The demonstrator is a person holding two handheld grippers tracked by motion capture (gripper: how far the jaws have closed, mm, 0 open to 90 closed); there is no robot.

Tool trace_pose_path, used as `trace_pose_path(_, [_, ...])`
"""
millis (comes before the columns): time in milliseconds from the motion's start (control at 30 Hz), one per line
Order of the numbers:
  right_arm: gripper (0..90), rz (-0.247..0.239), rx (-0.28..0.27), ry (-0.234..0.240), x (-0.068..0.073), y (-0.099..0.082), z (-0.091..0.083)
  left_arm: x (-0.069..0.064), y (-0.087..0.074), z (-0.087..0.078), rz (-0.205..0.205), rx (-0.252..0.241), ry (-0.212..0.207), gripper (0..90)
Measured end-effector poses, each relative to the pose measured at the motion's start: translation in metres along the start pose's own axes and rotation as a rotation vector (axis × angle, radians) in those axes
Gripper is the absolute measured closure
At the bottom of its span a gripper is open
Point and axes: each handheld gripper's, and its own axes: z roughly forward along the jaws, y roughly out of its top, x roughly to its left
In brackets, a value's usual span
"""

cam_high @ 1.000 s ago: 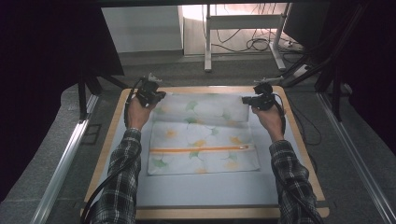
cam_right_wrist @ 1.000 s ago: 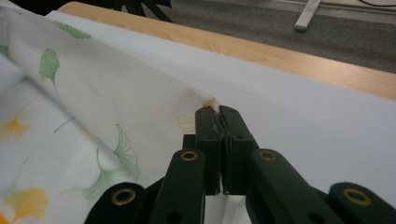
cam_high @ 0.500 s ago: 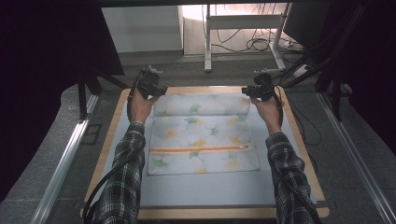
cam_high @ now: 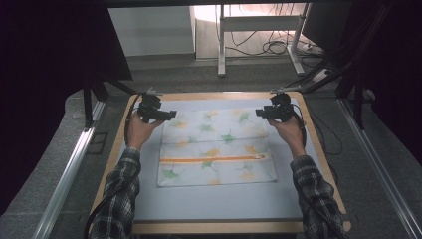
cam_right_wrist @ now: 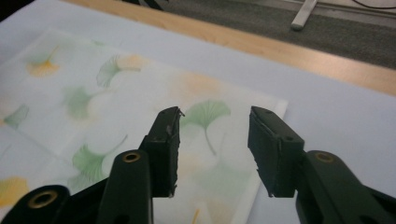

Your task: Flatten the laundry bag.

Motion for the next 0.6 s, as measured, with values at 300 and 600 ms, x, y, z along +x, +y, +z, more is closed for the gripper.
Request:
trace_pose_path(300, [47.6,-0.024,0.07,0.049,0.01,-0.057,-0.016,-0.035,-0.075,-0.019,0.029,0.082,-0.078,11.2])
trace_pose_path(600, [46.3,-0.046,0.148,0.065,0.023,-0.101,-0.032,-0.06,-0.118,-0.031,0.072,0.207,-0.01,21.6])
